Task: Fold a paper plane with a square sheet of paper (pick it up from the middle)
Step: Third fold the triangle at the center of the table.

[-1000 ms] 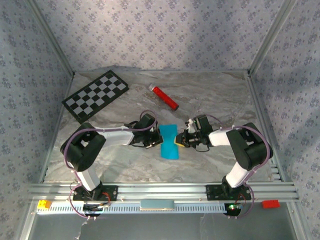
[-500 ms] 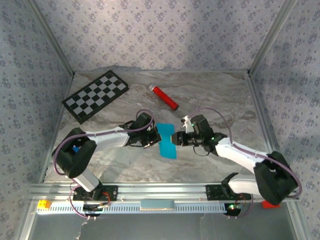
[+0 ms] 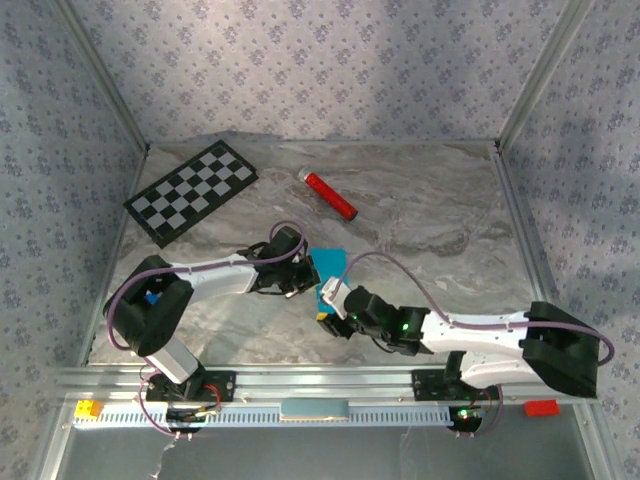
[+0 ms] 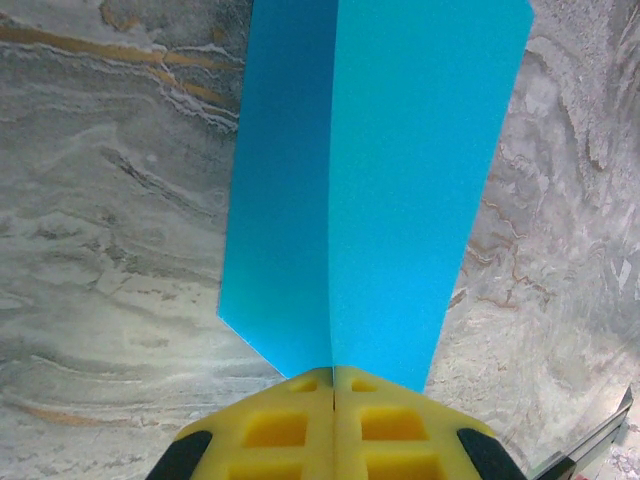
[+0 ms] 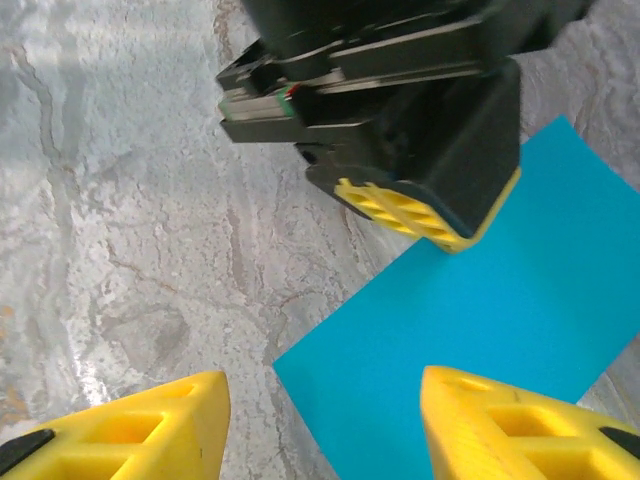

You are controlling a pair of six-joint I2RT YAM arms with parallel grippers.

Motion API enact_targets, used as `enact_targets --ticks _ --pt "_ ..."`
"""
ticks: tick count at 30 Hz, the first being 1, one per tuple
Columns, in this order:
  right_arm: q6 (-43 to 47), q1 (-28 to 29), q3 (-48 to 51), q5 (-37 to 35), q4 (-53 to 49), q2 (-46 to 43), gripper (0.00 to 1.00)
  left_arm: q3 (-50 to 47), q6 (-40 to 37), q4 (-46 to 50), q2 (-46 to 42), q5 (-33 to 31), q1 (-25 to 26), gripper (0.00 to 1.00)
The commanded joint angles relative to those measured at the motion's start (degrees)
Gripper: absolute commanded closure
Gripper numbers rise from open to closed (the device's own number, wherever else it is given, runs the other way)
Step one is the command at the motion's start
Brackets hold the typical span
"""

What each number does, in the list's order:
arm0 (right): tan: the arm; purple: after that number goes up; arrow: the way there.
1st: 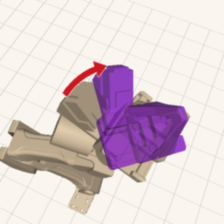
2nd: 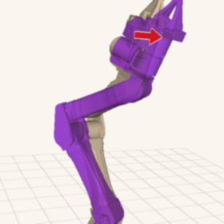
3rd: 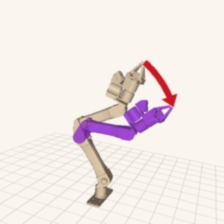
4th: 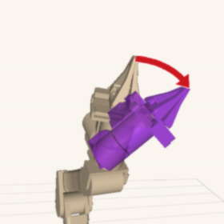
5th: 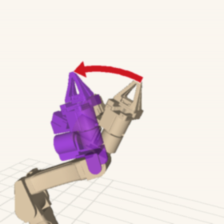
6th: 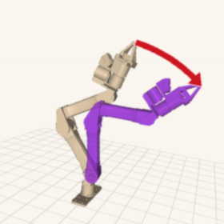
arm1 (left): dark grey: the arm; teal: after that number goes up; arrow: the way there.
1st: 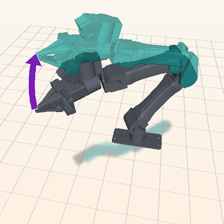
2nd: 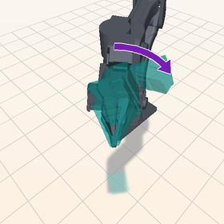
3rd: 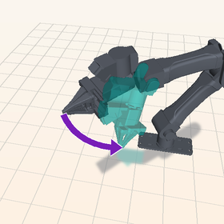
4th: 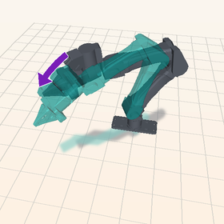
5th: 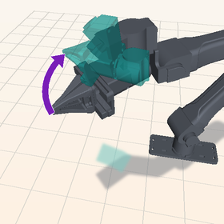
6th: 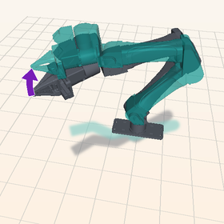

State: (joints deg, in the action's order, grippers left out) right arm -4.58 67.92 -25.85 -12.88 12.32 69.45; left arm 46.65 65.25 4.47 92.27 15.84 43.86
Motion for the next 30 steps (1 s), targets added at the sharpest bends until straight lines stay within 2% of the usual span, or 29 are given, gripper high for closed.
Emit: enact_targets --ticks 1,9,17,30 --pt "4.0 3.1 -0.2 -9.5 4.4 2.1 0.46 -0.2 1.0 0.9 -1.3 -0.2 -0.2 0.96" --pt "3.9 7.1 -2.7 -17.1 6.5 10.3 0.45 -0.2 1.3 0.5 -1.3 -0.2 -0.3 0.96" --pt "2.0 8.5 -5.1 -23.2 6.9 16.3 0.47 -0.4 1.5 0.4 -1.5 -0.2 -0.2 0.96" --pt "0.5 8.4 -4.5 -23.2 6.5 17.0 0.73 -0.3 1.5 0.4 -1.4 -0.2 -0.2 0.95"
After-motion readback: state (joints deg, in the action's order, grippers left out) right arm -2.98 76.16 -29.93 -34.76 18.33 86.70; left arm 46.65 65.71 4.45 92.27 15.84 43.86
